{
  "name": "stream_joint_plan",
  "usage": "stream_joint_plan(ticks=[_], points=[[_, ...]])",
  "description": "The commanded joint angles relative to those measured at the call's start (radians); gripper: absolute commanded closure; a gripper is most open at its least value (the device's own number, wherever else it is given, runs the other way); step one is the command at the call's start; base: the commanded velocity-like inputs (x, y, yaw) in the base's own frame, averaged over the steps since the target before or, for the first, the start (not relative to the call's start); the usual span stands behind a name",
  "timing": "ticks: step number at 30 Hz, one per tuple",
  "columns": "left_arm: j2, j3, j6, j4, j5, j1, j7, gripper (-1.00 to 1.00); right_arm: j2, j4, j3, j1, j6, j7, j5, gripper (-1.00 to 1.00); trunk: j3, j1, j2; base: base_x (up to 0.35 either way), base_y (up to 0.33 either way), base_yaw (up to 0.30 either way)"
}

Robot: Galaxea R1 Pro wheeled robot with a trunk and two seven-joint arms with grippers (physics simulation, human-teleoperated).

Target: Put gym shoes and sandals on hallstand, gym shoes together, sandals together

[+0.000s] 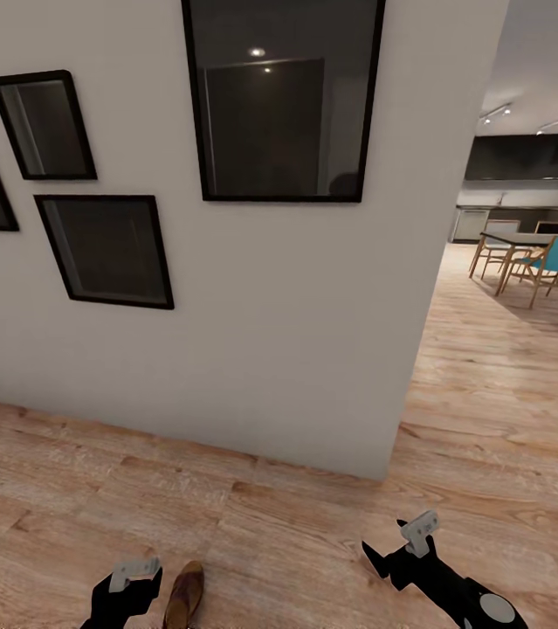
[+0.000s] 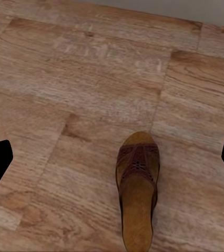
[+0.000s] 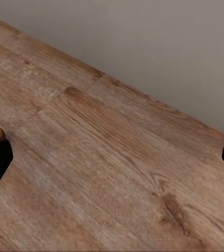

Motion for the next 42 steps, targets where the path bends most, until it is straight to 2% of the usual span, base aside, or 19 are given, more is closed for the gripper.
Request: stream_joint_plan(ticks=[1,23,42], points=[[0.000,0.001,-0.003,0.001,0.004,-0.001,-0.001,-1.00,-0.001,-0.002,0.001,0.000,0.004,0.002,0.005,-1.00,-0.004,0.004,-0.008,0.000,0.000,0.000],[0.000,0.001,-0.004,0.001,0.004,-0.001,-0.001,-1.00,-0.001,-0.003,0.000,-0.001,0.004,0.004,0.005,-1.00,-0.093,0.088,-0.162,0.000,0.000,0.107],[-0.002,0.001,-0.003,0.002,0.003,-0.001,-0.001,-1.00,-0.020,-0.019,0.001,0.000,0.007,0.005,0.004,-1.00,-0.153,0.161,-0.295,0.000,0.000,0.007]])
